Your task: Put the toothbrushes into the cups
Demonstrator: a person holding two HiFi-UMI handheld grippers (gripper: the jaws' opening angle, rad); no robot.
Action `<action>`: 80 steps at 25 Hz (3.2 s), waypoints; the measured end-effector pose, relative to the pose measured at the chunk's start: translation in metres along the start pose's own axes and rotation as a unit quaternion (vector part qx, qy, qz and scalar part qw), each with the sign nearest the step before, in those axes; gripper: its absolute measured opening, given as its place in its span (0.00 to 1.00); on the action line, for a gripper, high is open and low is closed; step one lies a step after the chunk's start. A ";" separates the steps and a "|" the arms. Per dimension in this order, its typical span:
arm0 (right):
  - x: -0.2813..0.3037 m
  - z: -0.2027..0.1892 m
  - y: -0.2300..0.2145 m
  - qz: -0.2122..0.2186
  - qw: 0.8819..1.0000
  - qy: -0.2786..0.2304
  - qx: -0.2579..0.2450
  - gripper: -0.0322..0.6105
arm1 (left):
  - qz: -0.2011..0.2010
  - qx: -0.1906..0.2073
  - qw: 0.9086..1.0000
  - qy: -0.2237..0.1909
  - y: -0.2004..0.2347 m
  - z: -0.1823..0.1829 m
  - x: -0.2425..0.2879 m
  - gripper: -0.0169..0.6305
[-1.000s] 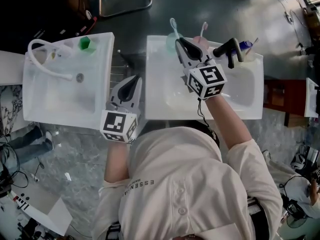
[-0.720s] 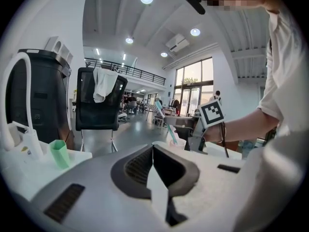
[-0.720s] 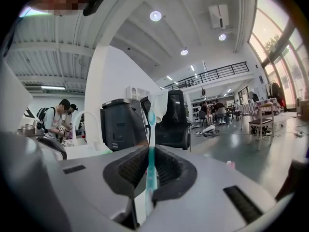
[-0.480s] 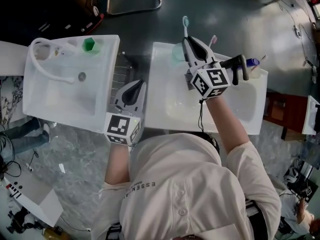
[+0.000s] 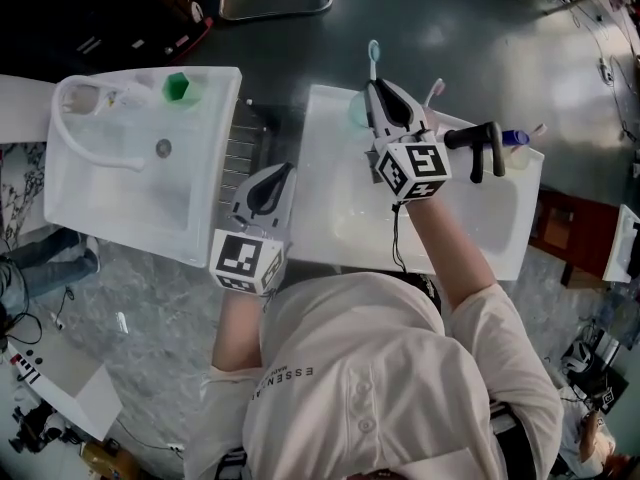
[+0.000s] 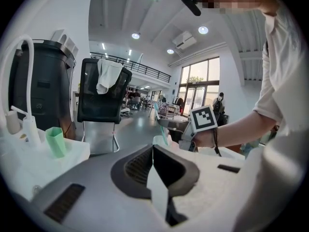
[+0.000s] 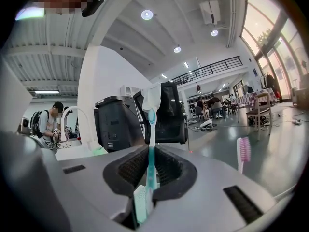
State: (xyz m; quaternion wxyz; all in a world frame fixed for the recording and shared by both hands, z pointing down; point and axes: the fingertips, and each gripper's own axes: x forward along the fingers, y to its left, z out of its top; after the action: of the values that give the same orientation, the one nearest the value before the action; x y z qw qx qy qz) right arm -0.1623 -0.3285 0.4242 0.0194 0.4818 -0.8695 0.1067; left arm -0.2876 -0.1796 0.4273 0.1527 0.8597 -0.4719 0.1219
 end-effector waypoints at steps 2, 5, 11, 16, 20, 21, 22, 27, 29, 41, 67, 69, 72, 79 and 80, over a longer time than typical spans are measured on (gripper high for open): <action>0.001 -0.007 -0.001 -0.003 1.000 0.007 -0.002 0.13 | 0.003 -0.003 1.000 0.002 0.001 -0.002 0.000 0.03; -0.001 -0.011 -0.002 -0.008 1.000 0.012 -0.004 0.13 | 0.005 -0.007 1.000 0.006 0.000 -0.007 -0.001 0.03; -0.007 -0.017 0.002 -0.010 1.000 0.028 -0.005 0.27 | 0.007 -0.006 1.000 0.012 0.004 -0.014 -0.005 0.03; -0.020 -0.011 0.007 -0.017 0.999 0.032 -0.010 0.27 | -0.001 0.001 1.000 0.003 -0.001 -0.008 -0.013 0.03; -0.043 0.000 0.015 -0.026 0.999 0.041 -0.024 0.27 | -0.018 0.018 1.000 -0.011 -0.011 0.000 -0.023 0.03; -0.051 0.005 0.018 -0.027 0.999 0.038 -0.027 0.27 | -0.025 0.025 0.999 -0.015 -0.014 0.003 -0.025 0.03; -0.059 0.011 0.021 -0.027 0.999 0.030 -0.033 0.27 | -0.032 0.033 0.999 -0.020 -0.017 0.006 -0.027 0.03; -0.108 0.033 0.046 -0.032 0.994 -0.004 -0.101 0.21 | -0.065 0.059 0.995 -0.038 -0.036 0.019 -0.040 0.03; -0.127 0.038 0.054 -0.040 0.992 -0.013 -0.120 0.14 | -0.078 0.070 0.994 -0.043 -0.046 0.024 -0.043 0.03; -0.222 0.058 0.035 -0.057 0.992 -0.043 -0.106 0.07 | -0.100 0.108 0.986 -0.084 -0.118 0.062 -0.040 0.03; -0.270 0.064 -0.033 -0.042 0.995 -0.032 -0.087 0.07 | -0.087 0.127 0.983 -0.097 -0.177 0.093 0.008 0.03; -0.268 0.063 -0.034 -0.044 0.995 -0.032 -0.080 0.07 | -0.086 0.127 0.984 -0.095 -0.175 0.092 0.010 0.03; -0.264 0.060 -0.036 -0.047 0.996 -0.027 -0.075 0.07 | -0.088 0.120 0.984 -0.095 -0.172 0.093 0.012 0.03; -0.255 0.061 -0.034 -0.043 0.996 -0.024 -0.078 0.07 | -0.088 0.116 0.985 -0.096 -0.167 0.097 0.016 0.03; -0.254 0.061 -0.033 -0.042 0.996 -0.024 -0.079 0.07 | -0.088 0.117 0.985 -0.095 -0.166 0.098 0.016 0.03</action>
State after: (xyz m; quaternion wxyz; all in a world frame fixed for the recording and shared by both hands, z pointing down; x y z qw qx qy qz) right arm 0.0053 -0.1462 0.3355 0.0406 0.5173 -0.8545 0.0255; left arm -0.1320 -0.1449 0.3184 0.0156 0.9174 -0.3896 0.0797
